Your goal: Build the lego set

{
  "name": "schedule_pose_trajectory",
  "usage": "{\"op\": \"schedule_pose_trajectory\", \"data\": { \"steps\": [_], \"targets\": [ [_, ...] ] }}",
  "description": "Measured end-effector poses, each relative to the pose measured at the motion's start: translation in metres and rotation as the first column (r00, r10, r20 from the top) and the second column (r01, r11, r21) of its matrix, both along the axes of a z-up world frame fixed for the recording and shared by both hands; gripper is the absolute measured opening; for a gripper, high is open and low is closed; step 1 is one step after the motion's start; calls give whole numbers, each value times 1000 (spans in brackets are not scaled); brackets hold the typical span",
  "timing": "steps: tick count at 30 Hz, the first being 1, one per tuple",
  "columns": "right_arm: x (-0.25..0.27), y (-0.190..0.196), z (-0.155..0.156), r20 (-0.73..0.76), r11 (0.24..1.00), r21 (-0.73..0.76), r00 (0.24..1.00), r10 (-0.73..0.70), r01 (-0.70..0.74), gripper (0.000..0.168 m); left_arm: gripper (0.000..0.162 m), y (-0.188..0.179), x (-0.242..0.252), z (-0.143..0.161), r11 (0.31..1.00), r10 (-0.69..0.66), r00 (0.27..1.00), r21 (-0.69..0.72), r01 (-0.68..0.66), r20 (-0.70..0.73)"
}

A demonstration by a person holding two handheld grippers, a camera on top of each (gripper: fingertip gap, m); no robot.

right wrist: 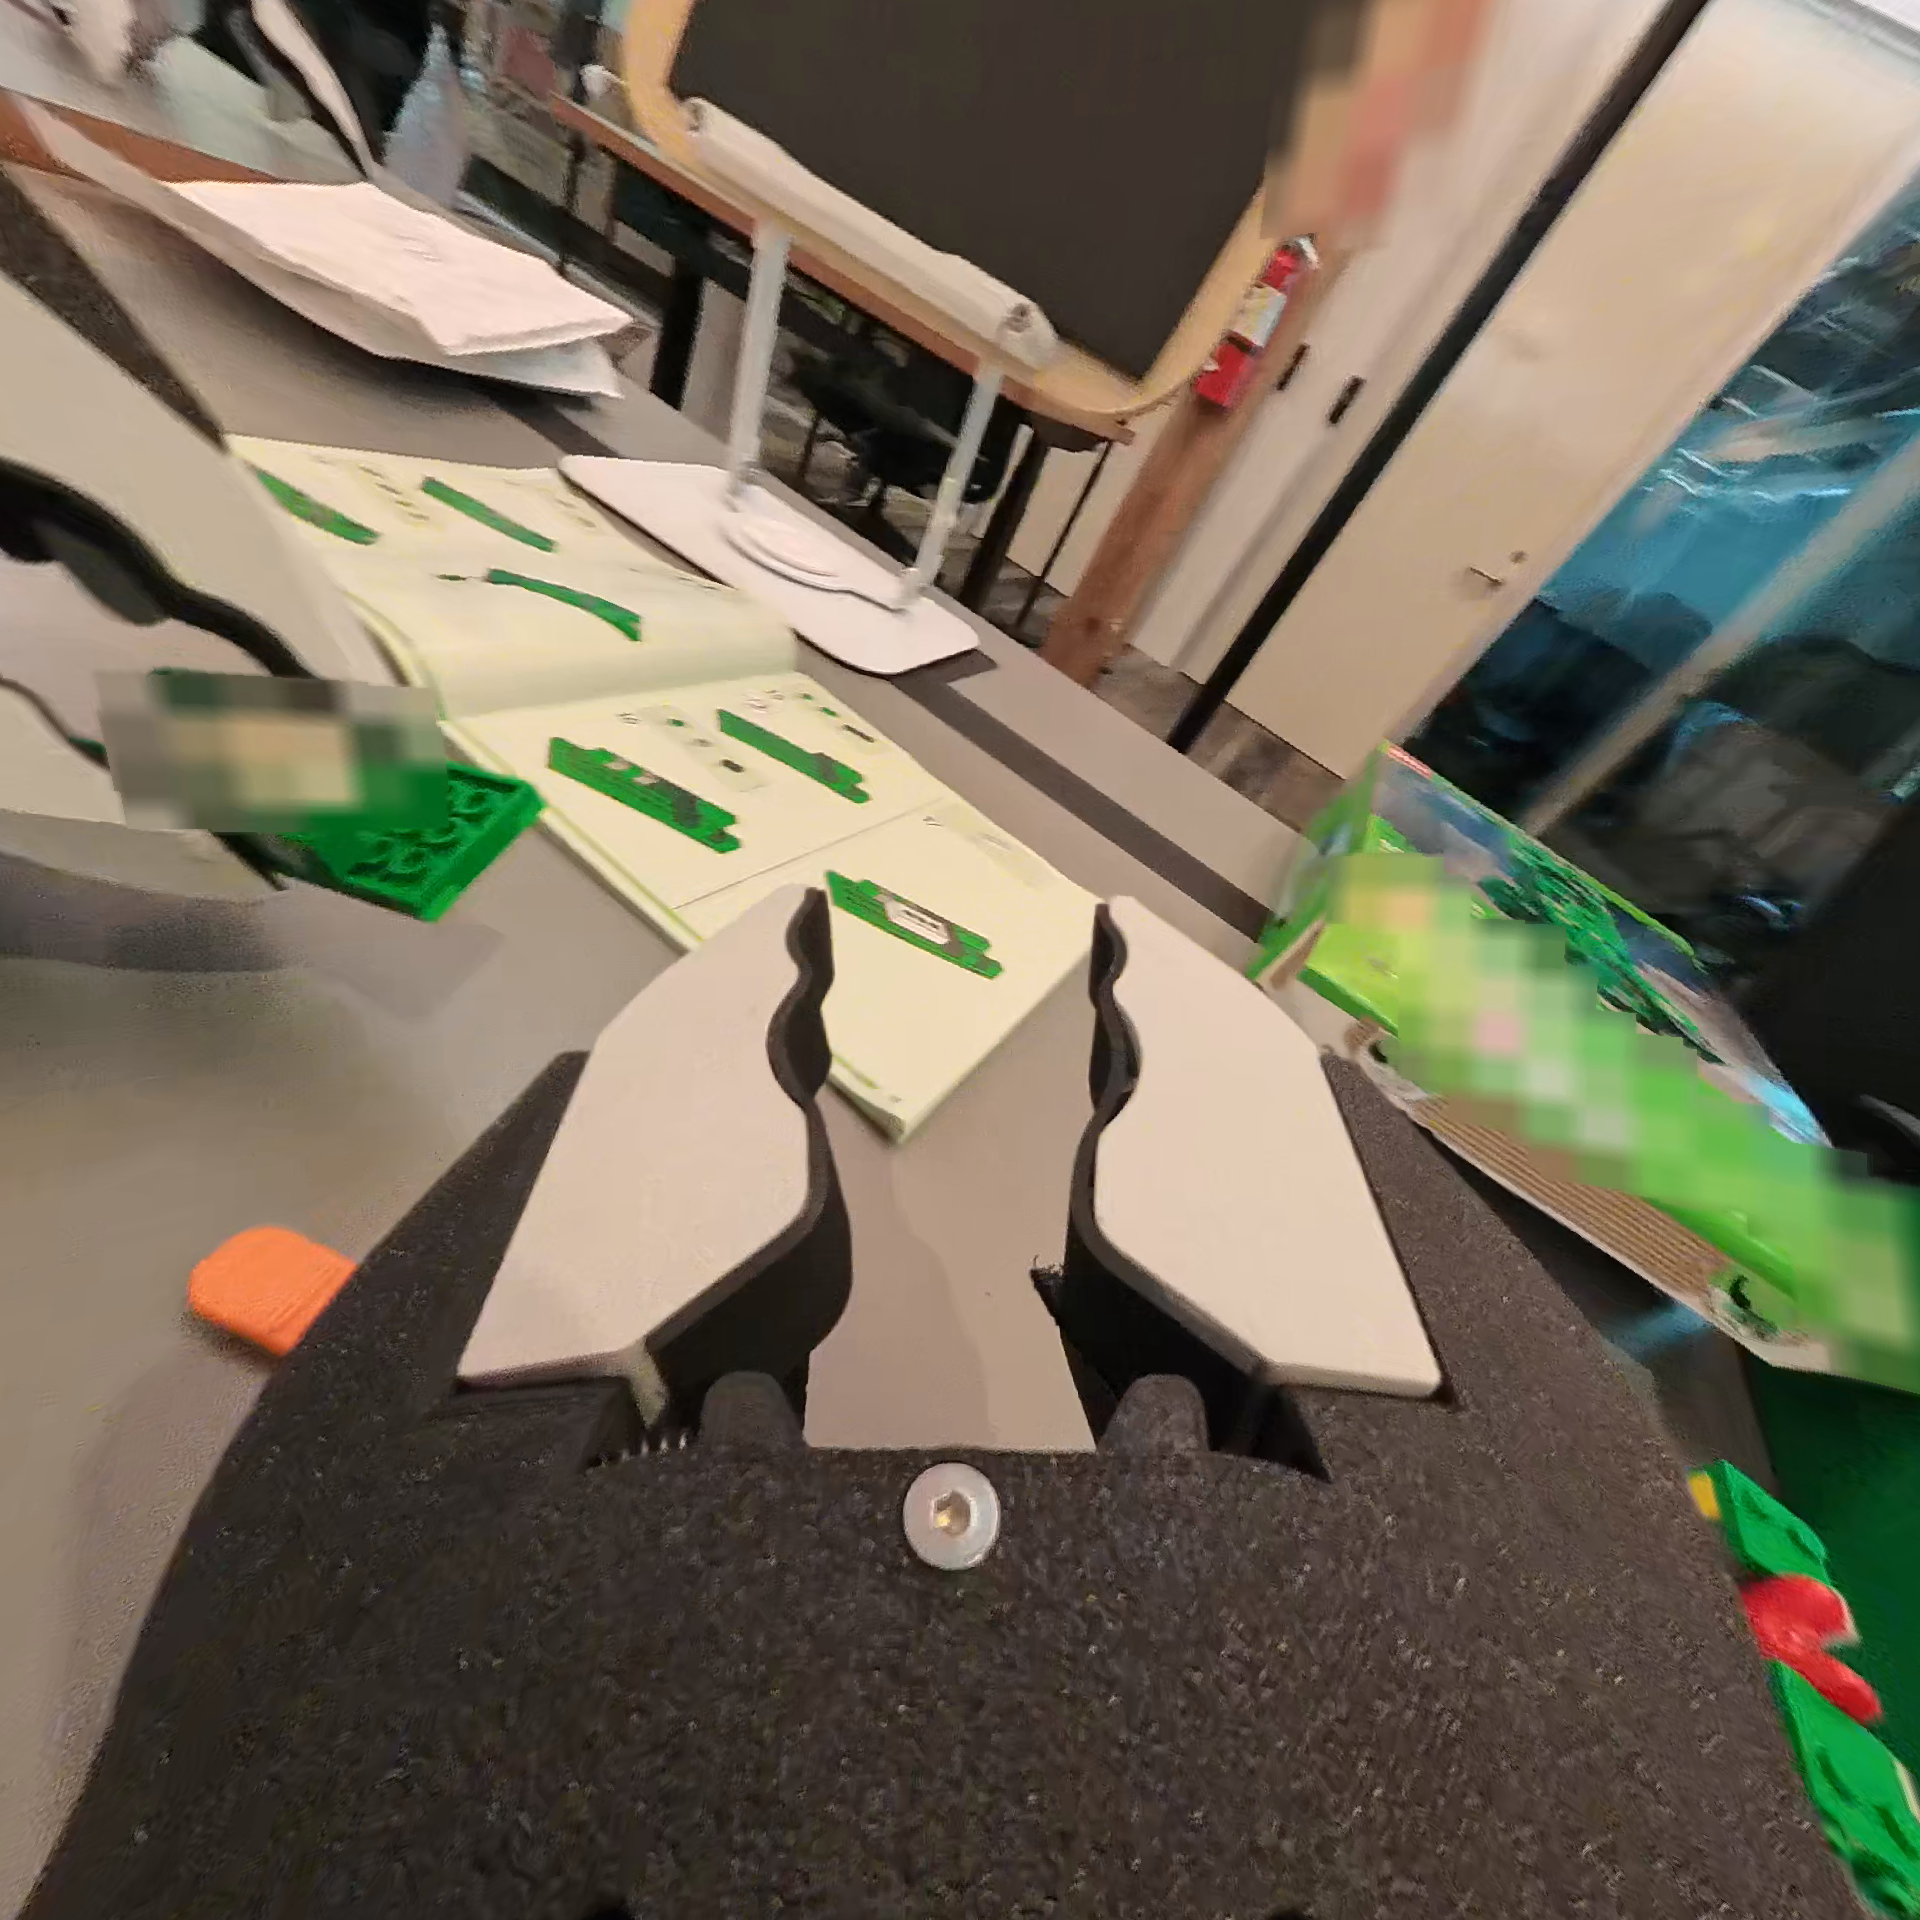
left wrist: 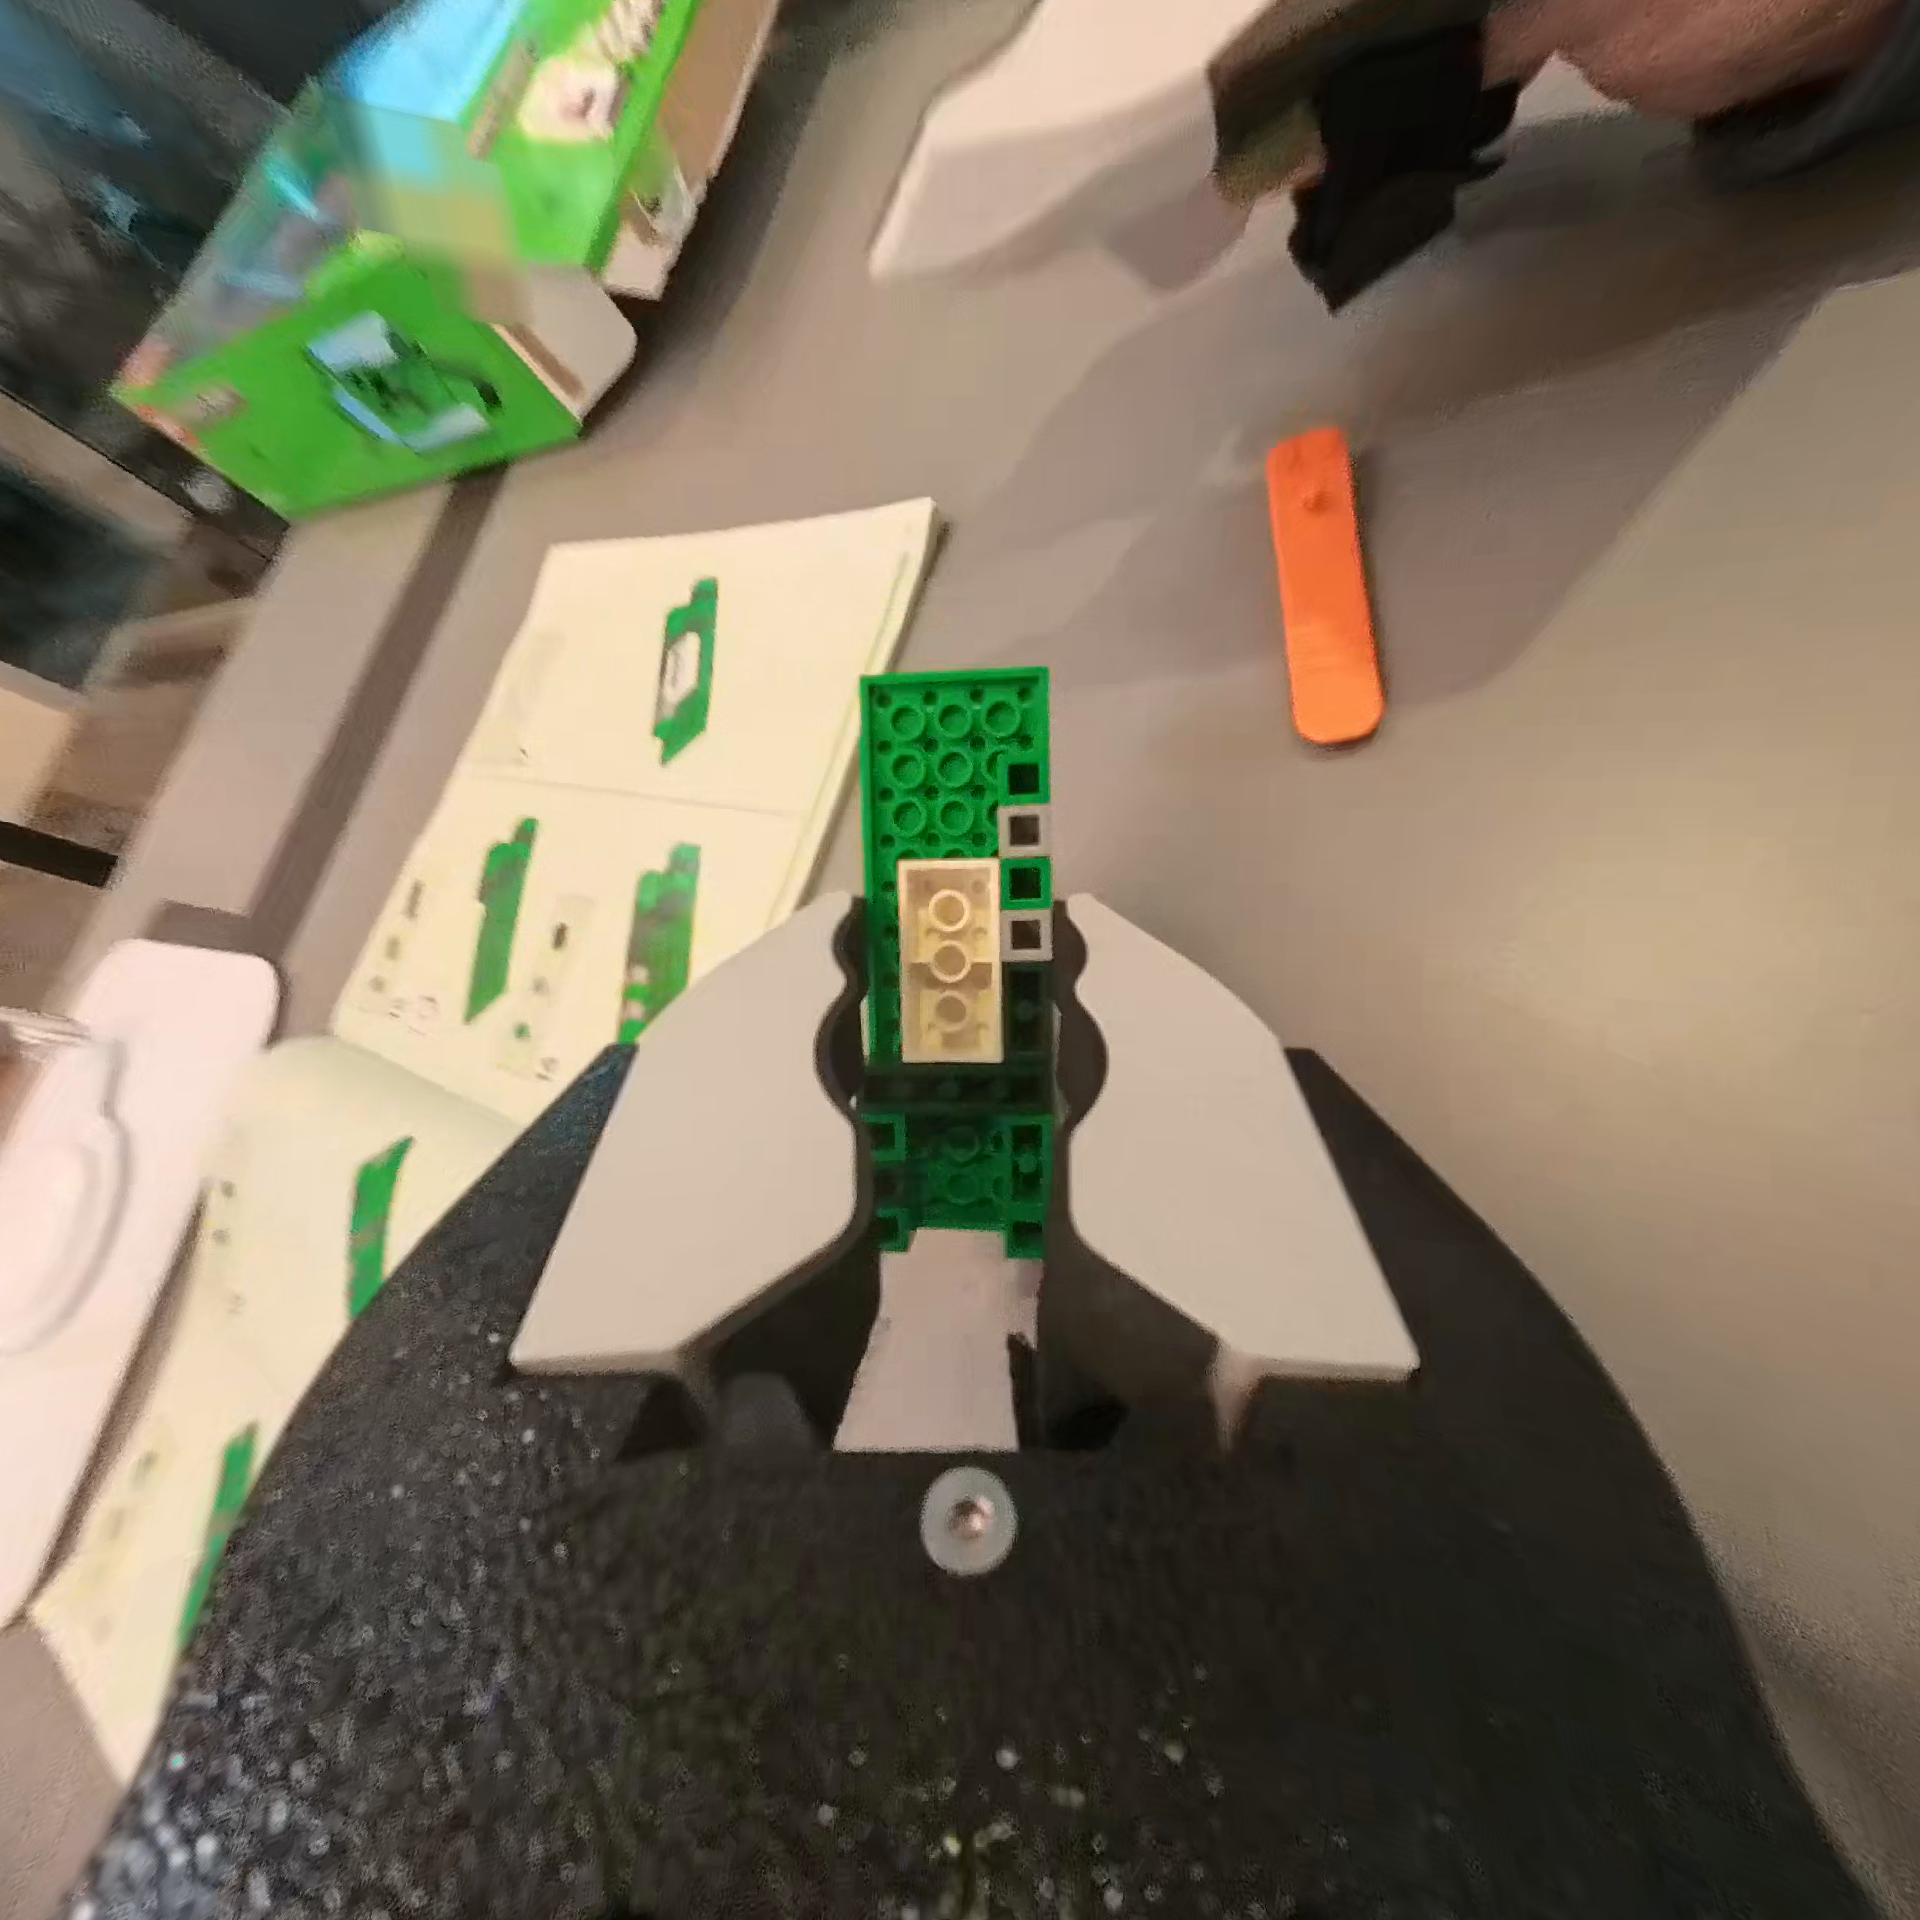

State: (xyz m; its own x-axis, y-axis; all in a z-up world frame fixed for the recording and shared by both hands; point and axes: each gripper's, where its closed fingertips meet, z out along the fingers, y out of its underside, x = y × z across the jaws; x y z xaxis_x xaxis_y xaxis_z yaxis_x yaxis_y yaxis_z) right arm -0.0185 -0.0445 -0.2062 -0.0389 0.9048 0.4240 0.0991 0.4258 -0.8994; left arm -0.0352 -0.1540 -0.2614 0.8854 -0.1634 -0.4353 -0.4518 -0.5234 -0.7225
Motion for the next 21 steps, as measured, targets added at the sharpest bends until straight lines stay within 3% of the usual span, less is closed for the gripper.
{"op": "schedule_pose_trajectory", "data": {
  "steps": [9, 16, 21],
  "targets": [
    [5, 41, 2, -61, 968, -79, 968, -242, 237, 38, 33, -27, 9, -35, 953, -16, 939, -280, 119, 345],
    [4, 50, 1, -69, 924, -179, 933, -354, 338, 35, 33, -32, 20, -35, 932, -39, 946, -330, 150, 321],
    [-2, 42, 3, -85, 923, -152, 926, -368, 353, 34, 33, -32, 21, -34, 940, -56, 951, -306, 153, 304]
  ]
}}
